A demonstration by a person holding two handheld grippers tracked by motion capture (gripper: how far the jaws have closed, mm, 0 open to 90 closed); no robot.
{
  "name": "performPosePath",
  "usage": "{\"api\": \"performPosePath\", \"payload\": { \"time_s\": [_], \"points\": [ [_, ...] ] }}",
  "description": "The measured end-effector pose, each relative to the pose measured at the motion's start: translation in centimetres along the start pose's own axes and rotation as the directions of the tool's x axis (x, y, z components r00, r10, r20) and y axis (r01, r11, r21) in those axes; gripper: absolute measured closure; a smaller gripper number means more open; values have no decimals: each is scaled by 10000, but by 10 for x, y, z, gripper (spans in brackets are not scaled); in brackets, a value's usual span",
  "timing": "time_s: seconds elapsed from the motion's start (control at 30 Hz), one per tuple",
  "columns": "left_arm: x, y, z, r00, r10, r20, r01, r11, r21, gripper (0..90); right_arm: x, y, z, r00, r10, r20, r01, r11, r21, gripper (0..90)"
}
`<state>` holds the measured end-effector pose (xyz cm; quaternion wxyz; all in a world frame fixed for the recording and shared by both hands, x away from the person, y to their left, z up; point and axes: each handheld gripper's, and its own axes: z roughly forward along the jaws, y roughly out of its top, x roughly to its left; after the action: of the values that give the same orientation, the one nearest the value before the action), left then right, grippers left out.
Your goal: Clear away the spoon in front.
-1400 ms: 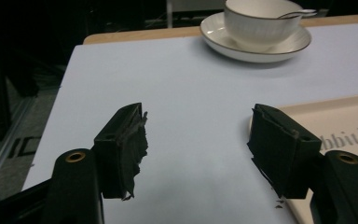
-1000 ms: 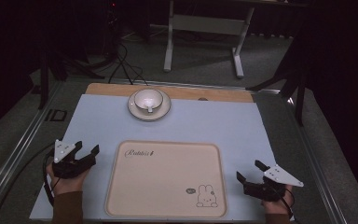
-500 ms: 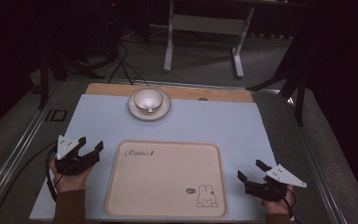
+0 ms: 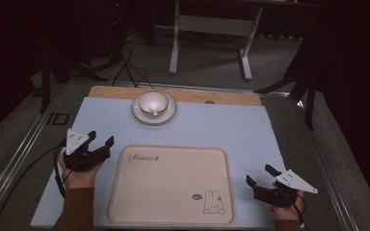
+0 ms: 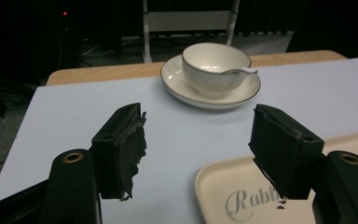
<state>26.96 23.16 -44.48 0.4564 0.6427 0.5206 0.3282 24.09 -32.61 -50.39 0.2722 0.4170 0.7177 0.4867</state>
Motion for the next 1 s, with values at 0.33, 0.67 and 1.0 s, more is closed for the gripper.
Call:
{"api": "performPosePath", "payload": {
  "time_s": [0.33,0.67,1.0],
  "points": [
    [-7,13,15,9988,237,424,-237,9997,-6,337,1,0,0,10000,-35,-56,35,10000,4,138],
    [-15,23,29,9970,386,668,-382,9992,-63,339,1,0,0,10000,-65,-61,65,10000,12,138],
    [-28,35,50,9958,471,789,-473,9989,6,342,2,0,0,9999,-125,-81,125,9999,31,138]
  ]
}}
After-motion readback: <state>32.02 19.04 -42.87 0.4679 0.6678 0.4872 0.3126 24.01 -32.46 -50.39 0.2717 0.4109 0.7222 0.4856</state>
